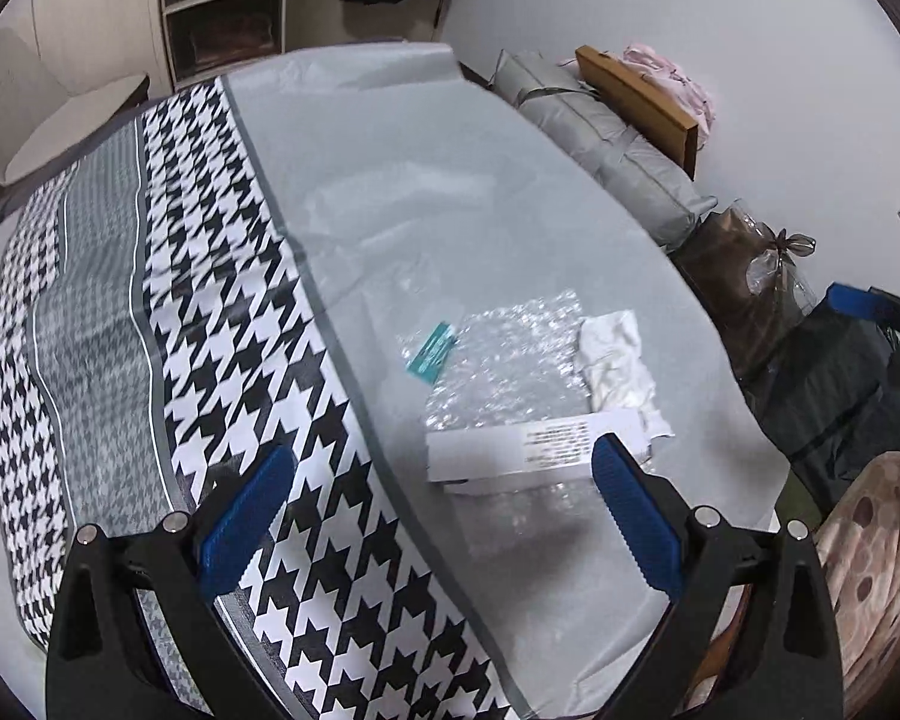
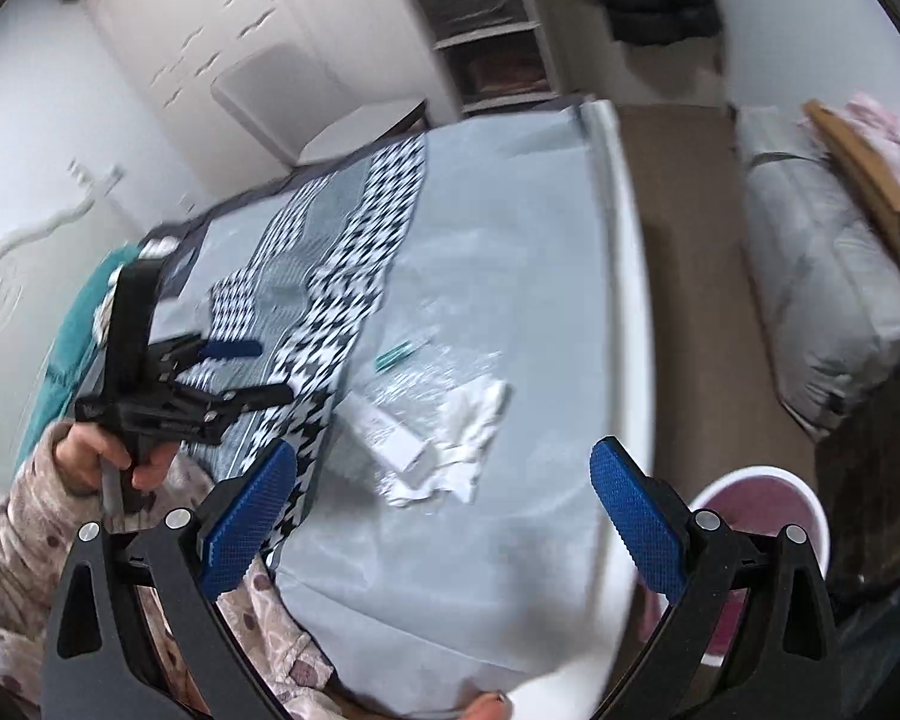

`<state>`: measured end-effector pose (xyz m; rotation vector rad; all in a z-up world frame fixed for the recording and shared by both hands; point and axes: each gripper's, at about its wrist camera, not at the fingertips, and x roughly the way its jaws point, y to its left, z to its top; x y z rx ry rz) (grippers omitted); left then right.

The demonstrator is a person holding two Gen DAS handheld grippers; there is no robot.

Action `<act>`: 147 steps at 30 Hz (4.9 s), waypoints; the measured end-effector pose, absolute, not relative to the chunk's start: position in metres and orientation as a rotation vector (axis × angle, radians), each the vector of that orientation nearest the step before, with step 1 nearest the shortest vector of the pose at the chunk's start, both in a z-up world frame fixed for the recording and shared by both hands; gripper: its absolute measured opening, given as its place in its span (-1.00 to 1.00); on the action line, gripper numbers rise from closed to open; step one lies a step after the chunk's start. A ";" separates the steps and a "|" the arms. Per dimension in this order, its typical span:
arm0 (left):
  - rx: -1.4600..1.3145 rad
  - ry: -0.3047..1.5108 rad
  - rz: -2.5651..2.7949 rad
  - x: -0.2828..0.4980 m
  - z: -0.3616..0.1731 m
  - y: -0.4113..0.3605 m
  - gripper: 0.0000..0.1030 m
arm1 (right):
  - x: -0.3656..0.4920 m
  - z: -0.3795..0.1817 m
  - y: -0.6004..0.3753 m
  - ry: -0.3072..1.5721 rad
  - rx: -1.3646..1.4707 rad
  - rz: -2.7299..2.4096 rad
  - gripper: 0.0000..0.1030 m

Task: Collect trash
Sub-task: 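Grasp the white carton with the right tool and lift it, then grasp the small teal-labelled packet with the left tool, then carry the white carton and teal-labelled packet over the wastebasket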

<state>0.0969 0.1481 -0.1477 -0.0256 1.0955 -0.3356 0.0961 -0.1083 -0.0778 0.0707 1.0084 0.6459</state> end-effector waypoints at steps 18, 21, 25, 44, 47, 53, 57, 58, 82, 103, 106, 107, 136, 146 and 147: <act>-0.327 1.129 -0.221 0.112 -0.186 0.216 0.90 | 0.130 -0.159 0.040 1.156 -0.416 0.982 0.45; -0.358 1.126 -0.190 0.110 -0.189 0.227 0.90 | 0.131 -0.174 0.051 1.166 -0.520 0.978 0.13; -0.363 1.126 -0.195 0.110 -0.189 0.228 0.90 | 0.124 -0.188 0.057 1.181 -0.613 0.968 -0.39; -0.057 1.067 -0.263 0.128 -0.188 0.167 0.90 | 0.111 -0.114 -0.076 1.023 -0.014 0.706 -0.42; 0.040 1.034 -0.316 0.136 -0.185 0.149 0.89 | 0.113 -0.105 -0.102 0.979 0.090 0.643 -0.42; 0.273 0.993 -0.518 0.151 -0.191 0.116 0.75 | 0.115 -0.101 -0.133 0.910 0.239 0.560 -0.42; 0.318 1.023 -0.614 0.168 -0.200 0.109 0.60 | 0.116 -0.100 -0.134 0.889 0.243 0.551 -0.42; 0.310 1.044 -0.628 0.174 -0.203 0.109 0.47 | 0.115 -0.099 -0.135 0.884 0.243 0.557 -0.42; 0.194 1.101 -0.555 0.149 -0.198 0.147 -0.64 | 0.113 -0.104 -0.130 0.864 0.260 0.621 -0.42; 0.140 0.874 -0.606 0.035 -0.057 0.156 -0.64 | 0.073 -0.060 -0.118 0.790 0.206 0.782 -0.42; 0.159 0.851 -0.613 0.028 -0.039 0.148 -0.64 | 0.064 -0.043 -0.127 0.769 0.193 0.789 -0.42; 0.163 0.845 -0.613 0.027 -0.035 0.145 -0.64 | 0.061 -0.038 -0.131 0.761 0.187 0.788 -0.42; 0.307 0.855 -0.881 0.061 -0.041 -0.069 -0.64 | -0.032 -0.005 -0.358 0.696 0.243 0.451 -0.42; 0.408 0.934 -1.038 0.069 -0.082 -0.173 -0.64 | -0.035 -0.062 -0.430 0.761 0.346 0.379 -0.42; 0.425 0.943 -1.057 0.071 -0.090 -0.186 -0.64 | -0.033 -0.069 -0.435 0.770 0.359 0.375 -0.42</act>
